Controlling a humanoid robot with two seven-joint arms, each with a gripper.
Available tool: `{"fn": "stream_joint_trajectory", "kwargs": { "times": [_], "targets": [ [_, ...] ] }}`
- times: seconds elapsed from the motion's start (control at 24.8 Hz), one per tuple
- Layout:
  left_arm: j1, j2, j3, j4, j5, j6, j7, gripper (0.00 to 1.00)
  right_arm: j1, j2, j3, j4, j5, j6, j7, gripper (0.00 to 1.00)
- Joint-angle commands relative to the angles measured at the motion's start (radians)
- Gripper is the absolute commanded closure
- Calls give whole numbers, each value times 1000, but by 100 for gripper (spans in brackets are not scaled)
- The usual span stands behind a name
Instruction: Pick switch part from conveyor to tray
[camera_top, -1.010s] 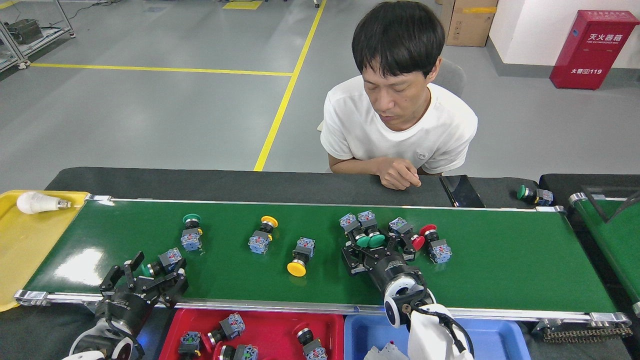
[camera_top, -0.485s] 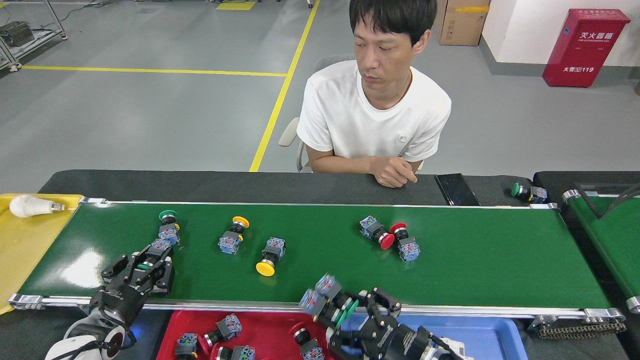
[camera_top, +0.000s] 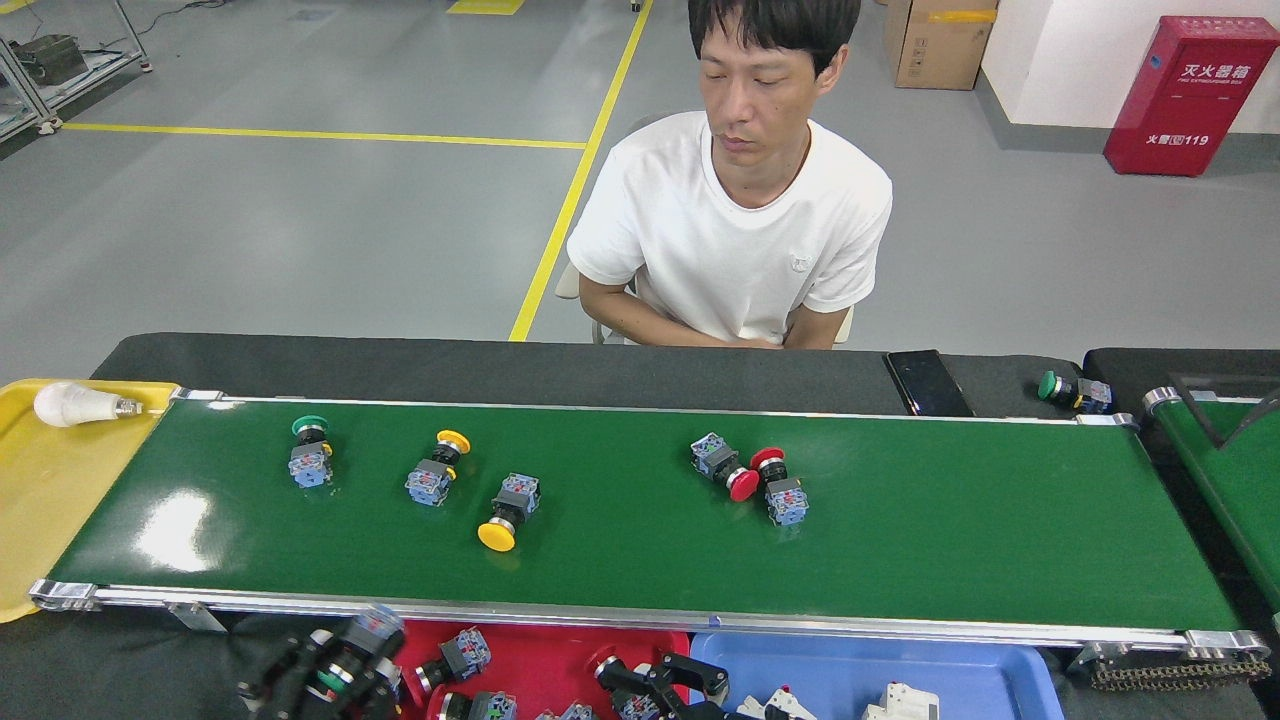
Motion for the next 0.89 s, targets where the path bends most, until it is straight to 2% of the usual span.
{"fn": "stream_joint_trajectory", "kwargs": {
  "times": [0.0, 0.04, 0.2, 0.28, 0.4, 0.57, 0.61, 0.73, 0.85],
  "targets": [
    [-4, 4, -12, -11, -30, -6, 10, 9, -13, 13, -86, -39, -5, 65, 0, 7],
    [-4, 3, -12, -11, -35, -13, 9, 0, -18, 24, -143, -42, -5, 112, -2, 7],
    [-6, -11, 10, -20, -22, -17, 9, 0, -35, 18, -275, -43, -3, 309, -27, 8],
    [-4, -34, 91, -23, 13, -12, 9, 0, -23, -6, -314, -45, 4, 373, -94, 9],
    [-4, -72, 269, -10, 85, -17, -2, 0, 71, -42, -322, -72, 6, 427, -186, 9],
    [-21, -72, 436, 92, 154, -15, -34, 0, 177, -43, -347, -115, 10, 451, -343, 10],
    [-30, -68, 452, 113, 165, -17, -44, 0, 180, -43, -347, -115, 18, 465, -356, 11],
    [-64, -51, 481, 182, 185, -15, -67, 0, 168, -34, -337, -109, 113, 571, -355, 11],
    [-104, -45, 479, 199, 180, -6, -68, 0, 137, -30, -276, -105, 127, 602, -350, 10]
  ]
}}
